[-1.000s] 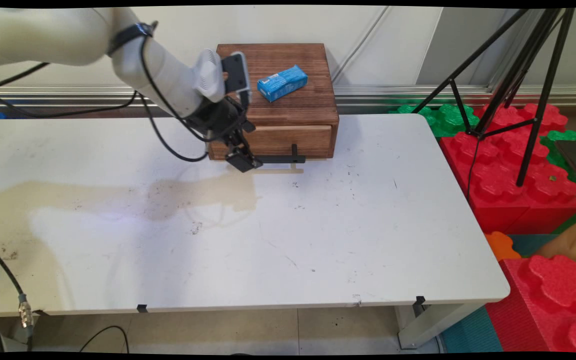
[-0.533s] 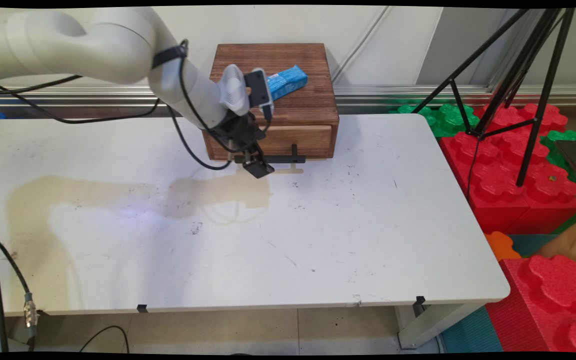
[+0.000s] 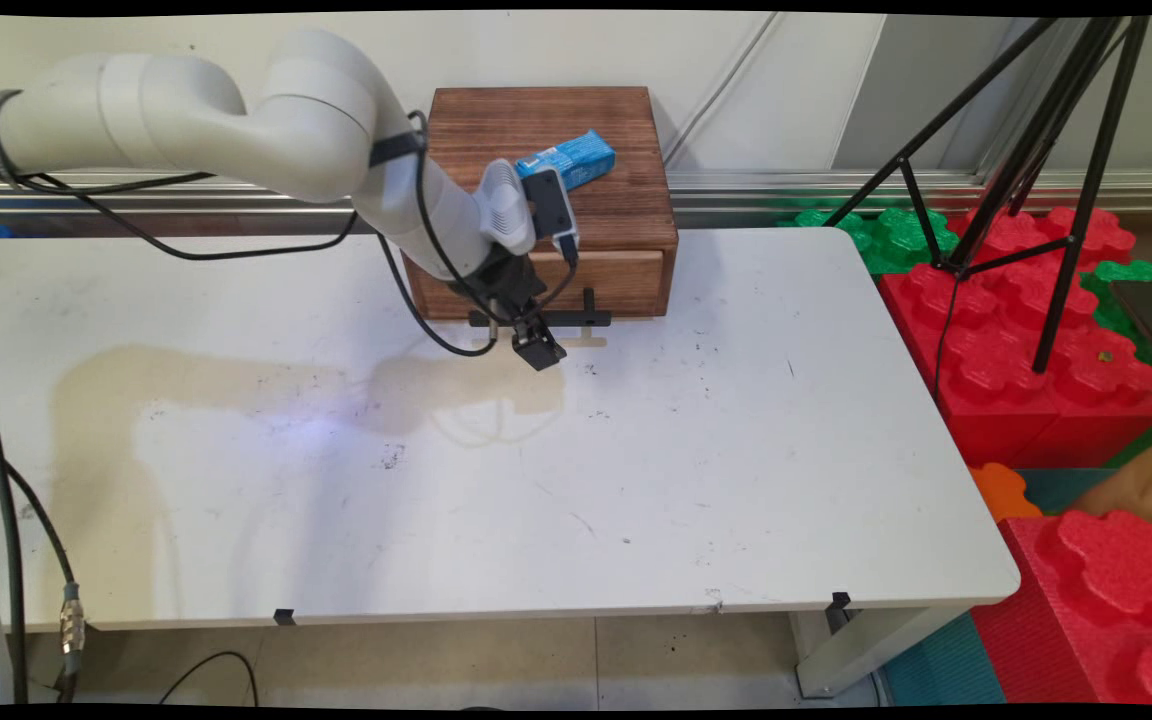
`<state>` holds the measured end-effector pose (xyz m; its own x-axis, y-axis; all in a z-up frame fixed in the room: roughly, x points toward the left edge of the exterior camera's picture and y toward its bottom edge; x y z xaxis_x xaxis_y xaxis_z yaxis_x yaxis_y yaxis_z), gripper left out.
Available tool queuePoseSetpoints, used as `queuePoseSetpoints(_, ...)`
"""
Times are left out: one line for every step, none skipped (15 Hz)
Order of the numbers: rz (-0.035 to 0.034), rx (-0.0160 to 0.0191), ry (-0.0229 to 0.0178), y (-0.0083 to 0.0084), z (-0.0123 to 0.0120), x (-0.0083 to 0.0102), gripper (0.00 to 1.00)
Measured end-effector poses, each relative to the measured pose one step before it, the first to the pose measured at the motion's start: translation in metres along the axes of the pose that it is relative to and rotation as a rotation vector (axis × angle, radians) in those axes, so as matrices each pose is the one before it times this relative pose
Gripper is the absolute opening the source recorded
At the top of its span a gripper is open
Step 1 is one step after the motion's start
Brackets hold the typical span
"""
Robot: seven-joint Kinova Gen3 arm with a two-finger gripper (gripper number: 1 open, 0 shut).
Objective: Open the drawer
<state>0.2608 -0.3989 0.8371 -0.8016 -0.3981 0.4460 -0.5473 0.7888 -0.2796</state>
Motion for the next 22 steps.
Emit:
queuePoseSetpoints(-0.00241, 0.00046, -0.00243, 0.00048, 0.00278, 0.0006, 1.0)
queuePoseSetpoints(-0.0051, 0.0018, -0.00463, 0.00019, 0.00409, 0.00033, 1.0)
queuePoseSetpoints(-0.00332, 0.00101, -0.00274, 0.00009, 0.00263, 0.0003, 1.0)
queuePoseSetpoints(-0.00456, 0.00168, -0.00393, -0.00022, 0.00424, 0.00052, 1.0)
queuePoseSetpoints(-0.00447, 0.00194, -0.00429, -0.00037, 0.00465, 0.00048, 1.0)
queuePoseSetpoints(-0.00326, 0.0009, -0.00311, -0.00046, 0.00459, 0.00049, 1.0)
queuePoseSetpoints(-0.00106, -0.00101, -0.00258, -0.00027, 0.004, 0.00059, 1.0)
queuePoseSetpoints(-0.00052, -0.00249, -0.00269, -0.00008, 0.00435, 0.00054, 1.0)
queuePoseSetpoints(0.00022, -0.00418, -0.00269, 0.00024, 0.00415, 0.00049, 1.0)
queuePoseSetpoints(-0.0006, -0.00362, -0.00314, 0.00035, 0.00307, -0.00007, 1.0)
queuePoseSetpoints(-0.00141, -0.00419, -0.00332, 0.00063, 0.00321, -0.00002, 1.0)
queuePoseSetpoints(-0.00369, -0.00402, -0.00379, 0.00097, 0.00272, -0.00008, 1.0)
queuePoseSetpoints(-0.00491, -0.00247, -0.00255, 0.00093, 0.00161, -0.00011, 1.0)
queuePoseSetpoints(-0.00612, -0.00278, -0.00293, 0.00126, 0.00169, -0.00012, 1.0)
queuePoseSetpoints(-0.00559, -0.00257, -0.00222, 0.00156, 0.00117, 0.00002, 1.0)
queuePoseSetpoints(-0.00555, -0.00296, -0.00261, 0.00167, 0.00065, -0.0003, 1.0)
queuePoseSetpoints(-0.00351, -0.00225, -0.00183, 0.00121, 0.00037, -0.00027, 1.0)
queuePoseSetpoints(-0.0053, -0.00473, -0.00366, 0.00252, 0.00022, -0.00068, 1.0)
queuePoseSetpoints(-0.00272, -0.00226, -0.00142, 0.00126, 0.00004, -0.00031, 1.0)
queuePoseSetpoints(-0.0045, -0.00468, -0.0031, 0.00263, -0.00008, -0.00065, 1.0)
queuePoseSetpoints(-0.00309, -0.00288, -0.0022, 0.0017, -0.00007, -0.0005, 1.0)
queuePoseSetpoints(-0.00389, -0.00505, -0.00357, 0.00296, -0.00036, -0.00107, 1.0)
